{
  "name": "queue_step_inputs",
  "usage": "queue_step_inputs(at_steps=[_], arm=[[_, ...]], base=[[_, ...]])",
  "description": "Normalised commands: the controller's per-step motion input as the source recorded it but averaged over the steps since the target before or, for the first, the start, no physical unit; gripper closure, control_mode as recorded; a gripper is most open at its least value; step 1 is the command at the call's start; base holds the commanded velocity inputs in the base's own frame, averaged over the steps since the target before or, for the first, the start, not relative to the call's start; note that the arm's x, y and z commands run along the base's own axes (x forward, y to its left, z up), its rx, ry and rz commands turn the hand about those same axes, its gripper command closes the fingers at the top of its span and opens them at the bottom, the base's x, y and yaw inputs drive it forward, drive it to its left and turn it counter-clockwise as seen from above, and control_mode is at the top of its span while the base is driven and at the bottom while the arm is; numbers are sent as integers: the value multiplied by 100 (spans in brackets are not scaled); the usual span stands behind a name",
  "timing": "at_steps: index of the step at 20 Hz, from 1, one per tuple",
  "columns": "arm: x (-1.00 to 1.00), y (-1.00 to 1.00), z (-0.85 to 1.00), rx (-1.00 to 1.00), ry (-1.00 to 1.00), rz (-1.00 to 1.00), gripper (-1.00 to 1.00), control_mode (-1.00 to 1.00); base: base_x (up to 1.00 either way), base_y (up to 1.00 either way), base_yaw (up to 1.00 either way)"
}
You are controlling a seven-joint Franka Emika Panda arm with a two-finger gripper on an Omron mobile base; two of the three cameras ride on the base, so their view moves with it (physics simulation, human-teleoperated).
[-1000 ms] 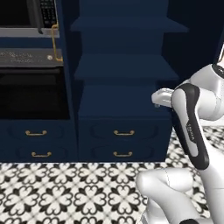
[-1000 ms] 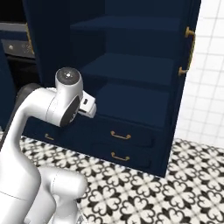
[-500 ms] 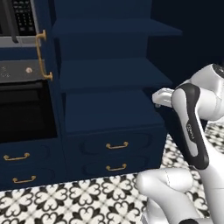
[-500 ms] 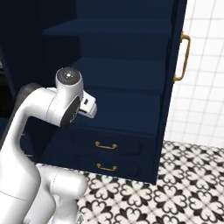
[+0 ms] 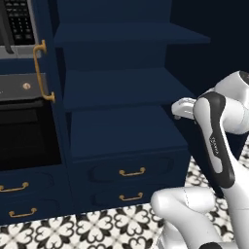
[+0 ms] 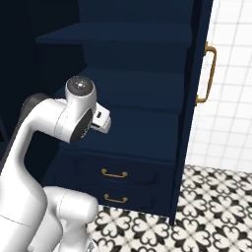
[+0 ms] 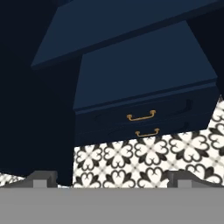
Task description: Pick the kettle from the counter and place it on the tray. Then pick the mug from the cabinet and place it on the tray. Then close the cabinet doors.
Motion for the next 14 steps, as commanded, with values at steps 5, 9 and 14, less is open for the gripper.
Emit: queue_step_inputs(at_steps=[5, 9, 14], arm=[[0, 0, 0, 0, 0, 0, -100, 100], [0, 0, 0, 0, 0, 0, -100, 100], [0, 0, 0, 0, 0, 0, -100, 100]], base=[[54, 26, -8], [22, 6, -4], [2, 0, 0]])
